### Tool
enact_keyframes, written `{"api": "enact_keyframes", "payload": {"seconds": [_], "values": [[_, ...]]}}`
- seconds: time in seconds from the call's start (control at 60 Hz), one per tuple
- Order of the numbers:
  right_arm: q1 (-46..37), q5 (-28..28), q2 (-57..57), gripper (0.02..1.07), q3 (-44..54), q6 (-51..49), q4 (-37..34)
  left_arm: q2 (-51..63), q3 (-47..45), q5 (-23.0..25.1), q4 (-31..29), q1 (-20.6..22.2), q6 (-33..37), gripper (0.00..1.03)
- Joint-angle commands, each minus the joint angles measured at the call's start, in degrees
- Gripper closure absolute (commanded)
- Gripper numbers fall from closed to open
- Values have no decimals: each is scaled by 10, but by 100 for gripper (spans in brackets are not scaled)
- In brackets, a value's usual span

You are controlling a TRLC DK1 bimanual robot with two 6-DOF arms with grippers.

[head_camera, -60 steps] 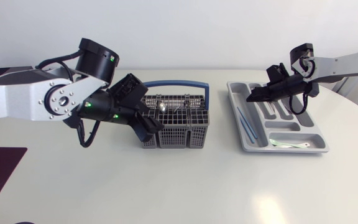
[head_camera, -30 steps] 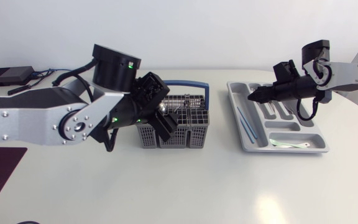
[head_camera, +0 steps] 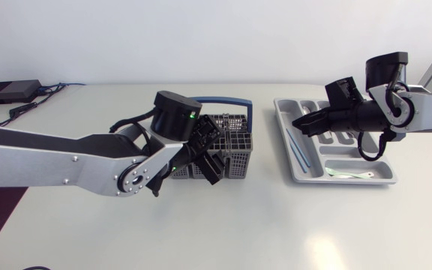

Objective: Unload the cutlery basket into the drawer organizer.

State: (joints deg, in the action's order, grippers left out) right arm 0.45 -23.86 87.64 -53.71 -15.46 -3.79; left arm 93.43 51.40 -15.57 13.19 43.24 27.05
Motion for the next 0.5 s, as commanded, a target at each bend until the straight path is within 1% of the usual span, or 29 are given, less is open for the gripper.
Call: {"api": "enact_keyframes", "payload": {"seconds": [0.0,0.133,0.233,0.3,0.4,0.483], "values": [[9,7,-18,50,18,-5,12,15,7,-9,10,3,7,7],[14,11,-30,50,28,-5,23,25,18,-14,10,0,3,8],[17,12,-33,50,33,-5,26,34,28,-17,10,-3,-2,12],[17,12,-33,50,36,-6,29,40,34,-18,11,-5,-6,12],[17,12,-33,50,42,-7,34,43,42,-19,16,-11,-7,22],[17,11,-35,50,48,-8,41,44,47,-19,17,-15,-19,27]]}}
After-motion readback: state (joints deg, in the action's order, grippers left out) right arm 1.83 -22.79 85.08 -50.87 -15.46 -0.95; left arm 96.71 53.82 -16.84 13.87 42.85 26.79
